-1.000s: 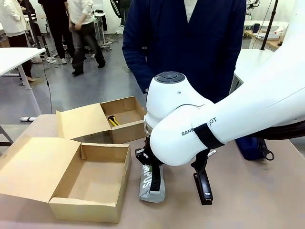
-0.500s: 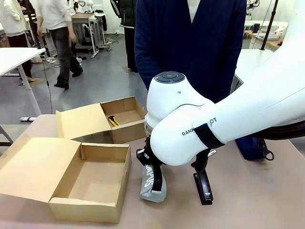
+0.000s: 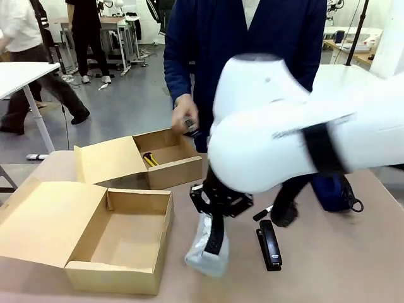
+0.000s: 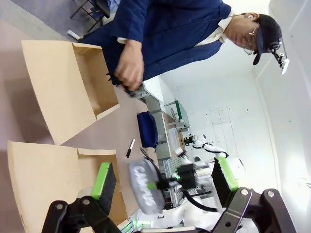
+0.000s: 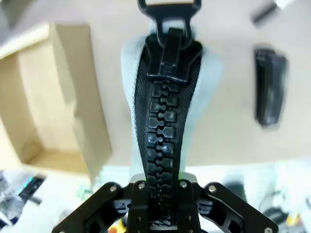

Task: Place items inside the box.
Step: Pick up a Pencil pouch or Stapler and place it inside the Mailer Box closest to the robot.

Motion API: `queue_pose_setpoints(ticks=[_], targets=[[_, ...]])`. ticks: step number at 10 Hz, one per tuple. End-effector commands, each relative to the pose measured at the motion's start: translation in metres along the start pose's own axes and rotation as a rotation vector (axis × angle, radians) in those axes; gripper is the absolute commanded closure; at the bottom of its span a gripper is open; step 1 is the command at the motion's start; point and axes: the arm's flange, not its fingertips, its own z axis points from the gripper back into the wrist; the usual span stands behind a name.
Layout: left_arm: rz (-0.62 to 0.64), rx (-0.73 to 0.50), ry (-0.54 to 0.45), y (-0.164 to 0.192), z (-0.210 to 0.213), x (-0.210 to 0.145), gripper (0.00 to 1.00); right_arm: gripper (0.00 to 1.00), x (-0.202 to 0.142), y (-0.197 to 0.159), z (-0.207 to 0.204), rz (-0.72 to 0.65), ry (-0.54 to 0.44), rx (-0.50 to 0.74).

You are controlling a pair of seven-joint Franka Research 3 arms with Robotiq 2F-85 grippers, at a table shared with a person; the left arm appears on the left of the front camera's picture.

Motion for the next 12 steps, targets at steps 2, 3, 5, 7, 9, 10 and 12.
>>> queue_pose_setpoints(ticks=[2, 3, 5, 7, 9, 10, 12], targets=[[-0.018, -0.025, -0.011, 0.0, -0.001, -0.002, 0.0, 1.0, -0.086, -0.064, 0.054, -0.021, 0.089, 0.072], [-0.018, -0.025, -0.011, 0.0, -0.001, -0.002, 0.0, 0.97, -0.1, -0.074, 0.062, 0.054, 0.051, 0.174], [-0.018, -0.025, -0.011, 0.0, -0.001, -0.002, 0.0, 0.97, -0.069, -0.04, 0.045, -0.042, 0.076, 0.022], [-0.018, -0.025, -0.011, 0.0, -0.001, -0.002, 0.0, 0.92, -0.093, -0.057, 0.056, -0.03, 0.063, 0.051], [-0.018, -0.025, -0.011, 0.0, -0.001, -0.002, 0.0, 0.92, -0.094, -0.017, 0.058, 0.017, -0.05, 0.011], [-0.018, -0.025, -0.011, 0.0, -0.001, -0.002, 0.0, 0.92, -0.087, 0.013, 0.062, 0.052, -0.077, 0.013], [-0.018, -0.025, -0.011, 0.0, -0.001, -0.002, 0.0, 0.92, -0.073, 0.077, 0.063, 0.139, -0.066, 0.093]])
